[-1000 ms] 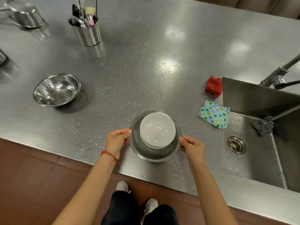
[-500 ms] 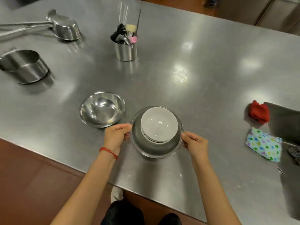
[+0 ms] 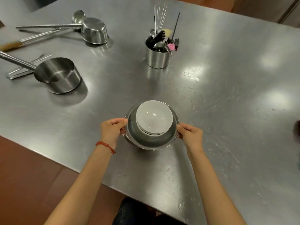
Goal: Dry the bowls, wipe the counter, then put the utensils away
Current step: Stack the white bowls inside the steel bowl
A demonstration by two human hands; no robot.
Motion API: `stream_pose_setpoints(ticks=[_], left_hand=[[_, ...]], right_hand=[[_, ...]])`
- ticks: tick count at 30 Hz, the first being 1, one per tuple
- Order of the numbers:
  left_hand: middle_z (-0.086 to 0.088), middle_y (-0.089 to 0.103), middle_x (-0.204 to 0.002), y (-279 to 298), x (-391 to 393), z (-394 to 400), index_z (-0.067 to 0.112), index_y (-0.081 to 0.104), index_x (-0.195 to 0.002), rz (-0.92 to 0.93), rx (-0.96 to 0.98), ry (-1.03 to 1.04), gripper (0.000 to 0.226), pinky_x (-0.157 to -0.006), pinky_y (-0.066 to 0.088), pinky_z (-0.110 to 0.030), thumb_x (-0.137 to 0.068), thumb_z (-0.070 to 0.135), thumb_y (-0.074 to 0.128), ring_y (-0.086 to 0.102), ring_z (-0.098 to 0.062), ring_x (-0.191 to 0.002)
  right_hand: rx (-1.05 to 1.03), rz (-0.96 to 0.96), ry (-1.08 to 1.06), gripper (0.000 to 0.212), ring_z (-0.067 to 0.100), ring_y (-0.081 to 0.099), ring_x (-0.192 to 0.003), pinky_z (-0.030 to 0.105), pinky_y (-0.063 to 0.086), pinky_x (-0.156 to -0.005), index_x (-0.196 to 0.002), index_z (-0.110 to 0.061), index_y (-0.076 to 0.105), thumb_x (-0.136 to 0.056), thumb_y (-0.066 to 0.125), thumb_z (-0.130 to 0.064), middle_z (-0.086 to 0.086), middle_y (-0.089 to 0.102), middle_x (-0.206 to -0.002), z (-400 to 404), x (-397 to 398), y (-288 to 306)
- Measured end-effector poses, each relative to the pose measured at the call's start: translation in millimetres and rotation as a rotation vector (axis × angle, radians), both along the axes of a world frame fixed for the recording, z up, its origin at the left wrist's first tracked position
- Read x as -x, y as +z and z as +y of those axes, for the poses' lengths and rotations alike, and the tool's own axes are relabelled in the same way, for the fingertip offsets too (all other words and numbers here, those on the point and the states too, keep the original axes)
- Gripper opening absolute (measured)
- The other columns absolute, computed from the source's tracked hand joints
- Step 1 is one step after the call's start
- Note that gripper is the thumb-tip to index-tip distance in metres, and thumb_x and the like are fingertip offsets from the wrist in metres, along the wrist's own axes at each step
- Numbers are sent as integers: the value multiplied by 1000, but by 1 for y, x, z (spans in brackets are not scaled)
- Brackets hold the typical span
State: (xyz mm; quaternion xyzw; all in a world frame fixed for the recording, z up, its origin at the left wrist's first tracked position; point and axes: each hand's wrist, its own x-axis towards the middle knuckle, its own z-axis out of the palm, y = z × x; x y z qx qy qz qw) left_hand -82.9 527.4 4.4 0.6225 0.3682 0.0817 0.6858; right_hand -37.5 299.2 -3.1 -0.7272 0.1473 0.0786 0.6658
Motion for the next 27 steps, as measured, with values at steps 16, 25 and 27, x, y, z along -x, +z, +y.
stream_pose_setpoints(ticks=[16, 25, 27], left_hand=[[-2, 62, -62, -41, -14, 18, -1, 69, -88, 109, -195, 11, 13, -47, 52, -14, -76, 4, 69, 56, -15, -54], [-3, 64, -74, -50, -15, 21, 3, 67, -97, 168, -118, -25, 18, -43, 46, -9, -80, 8, 67, 60, -8, -63], [1, 63, -71, -50, -18, 22, 2, 67, -96, 175, -95, -14, 16, -41, 45, -9, -80, 7, 66, 59, -8, -62]], right_hand=[[325, -95, 135, 17, 17, 45, -57, 32, 45, -61, -68, 0, 67, -83, 59, -2, 9, 55, -58, 28, -22, -41], [237, 41, 111, 12, 25, 60, -68, 51, 55, -79, -77, -9, 72, -83, 63, -4, 24, 69, -80, 28, -24, -38], [219, 83, 114, 26, 25, 58, -68, 53, 54, -80, -66, -18, 69, -84, 61, -2, 29, 68, -82, 30, -27, -36]])
